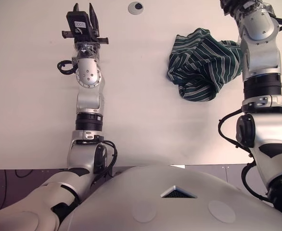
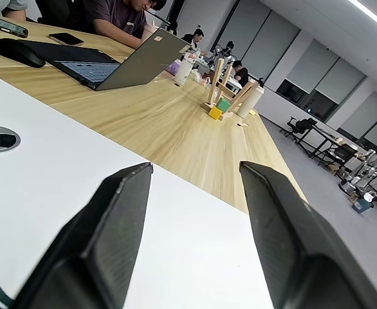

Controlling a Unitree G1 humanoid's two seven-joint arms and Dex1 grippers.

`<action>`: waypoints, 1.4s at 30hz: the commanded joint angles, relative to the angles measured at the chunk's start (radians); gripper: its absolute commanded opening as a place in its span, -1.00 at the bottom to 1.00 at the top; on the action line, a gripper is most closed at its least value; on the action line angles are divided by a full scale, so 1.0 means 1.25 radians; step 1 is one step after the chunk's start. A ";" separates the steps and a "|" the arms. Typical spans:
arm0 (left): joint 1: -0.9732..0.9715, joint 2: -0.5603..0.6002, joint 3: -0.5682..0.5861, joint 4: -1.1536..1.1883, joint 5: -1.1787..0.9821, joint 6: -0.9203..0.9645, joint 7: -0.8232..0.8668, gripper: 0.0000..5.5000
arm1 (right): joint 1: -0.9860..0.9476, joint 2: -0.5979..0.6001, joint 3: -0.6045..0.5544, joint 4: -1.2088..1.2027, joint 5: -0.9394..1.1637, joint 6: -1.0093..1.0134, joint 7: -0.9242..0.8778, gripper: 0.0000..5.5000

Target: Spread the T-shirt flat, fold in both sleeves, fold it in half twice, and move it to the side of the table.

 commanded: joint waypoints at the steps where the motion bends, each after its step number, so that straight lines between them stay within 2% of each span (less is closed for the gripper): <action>1: -0.020 0.009 0.000 0.024 0.015 -0.040 0.018 -0.41 | 0.012 0.003 0.009 -0.021 0.005 0.011 0.017 -0.10; 34: -0.032 0.005 -0.020 0.060 0.017 -0.075 0.009 -0.41 | 0.023 0.015 0.046 -0.045 0.002 0.013 0.020 -0.10; 36: -0.032 0.004 -0.020 0.060 0.016 -0.074 0.008 -0.41 | 0.021 0.054 -0.007 -0.049 0.082 0.054 0.030 -0.10; 38: -0.033 0.005 -0.019 0.061 0.015 -0.074 0.007 -0.41 | 0.001 0.144 -0.162 -0.066 0.307 0.192 0.023 -0.10; 39: -0.033 0.005 -0.019 0.061 0.015 -0.074 0.007 -0.41 | -0.001 0.162 -0.194 -0.071 0.355 0.220 0.022 -0.10; 42: -0.032 0.005 -0.019 0.060 0.014 -0.073 0.007 -0.41 | 0.028 0.152 -0.144 -0.088 0.305 0.191 0.030 -0.10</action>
